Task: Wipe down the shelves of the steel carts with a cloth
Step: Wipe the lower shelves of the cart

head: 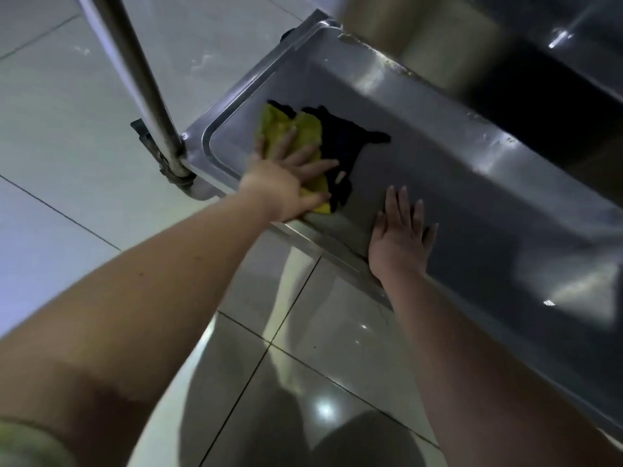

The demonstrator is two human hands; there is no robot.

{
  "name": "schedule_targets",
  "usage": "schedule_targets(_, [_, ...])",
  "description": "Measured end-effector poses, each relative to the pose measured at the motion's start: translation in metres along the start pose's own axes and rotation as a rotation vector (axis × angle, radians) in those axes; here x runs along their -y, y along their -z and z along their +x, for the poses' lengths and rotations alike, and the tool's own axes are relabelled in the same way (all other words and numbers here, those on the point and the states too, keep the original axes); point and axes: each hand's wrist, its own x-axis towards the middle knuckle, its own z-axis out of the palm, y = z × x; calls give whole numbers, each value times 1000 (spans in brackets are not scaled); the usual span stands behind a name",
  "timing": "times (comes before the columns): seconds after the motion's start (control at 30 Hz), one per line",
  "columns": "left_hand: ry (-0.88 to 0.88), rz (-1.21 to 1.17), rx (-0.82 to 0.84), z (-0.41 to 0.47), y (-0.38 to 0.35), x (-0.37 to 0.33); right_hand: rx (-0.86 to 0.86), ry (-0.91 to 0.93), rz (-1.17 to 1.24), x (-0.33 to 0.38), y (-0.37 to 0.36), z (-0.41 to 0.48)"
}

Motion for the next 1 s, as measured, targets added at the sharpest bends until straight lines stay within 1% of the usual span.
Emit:
schedule_targets(0.1, [252, -14, -13, -9, 8, 64, -11, -4, -15, 0, -1, 2])
schedule_targets(0.17, [349, -29, 14, -10, 11, 80, -26, -28, -33, 1, -4, 2])
schedule_targets(0.27, [407, 35, 23, 6, 10, 66, -29, -174, -55, 4, -6, 1])
schedule_targets(0.33, [410, 1, -11, 28, 9, 44, -18, -213, -43, 4, -8, 0])
schedule_targets(0.4, [325, -60, -27, 55, 12, 10, -25, -188, -26, 3, -9, -1])
schedule_targets(0.47, [151, -74, 13, 77, 14, -40, -39, -169, -9, 2, -9, -1])
schedule_targets(0.57, [-118, -15, 71, 86, 6, -113, -42, -198, -33, 0, -8, 1])
schedule_targets(0.63, [-179, -5, 46, 85, -3, -126, -60, -210, -44, 0, -9, 1])
schedule_targets(0.7, [-172, -22, 1, 81, -3, -110, -65, -198, -41, 0, -9, 2])
schedule_targets(0.77, [-120, -33, -31, 76, 2, -76, -67, -183, -29, 0, -9, 3])
schedule_targets(0.87, [39, -74, -37, 61, 9, -8, -24, -156, 2, -4, -6, 5])
schedule_targets(0.93, [145, -45, -48, 45, 9, 32, 13, -84, 20, -14, 2, 4])
schedule_targets(1.0, [214, -12, -39, 31, 9, 56, 78, -3, -5, -34, 11, -2])
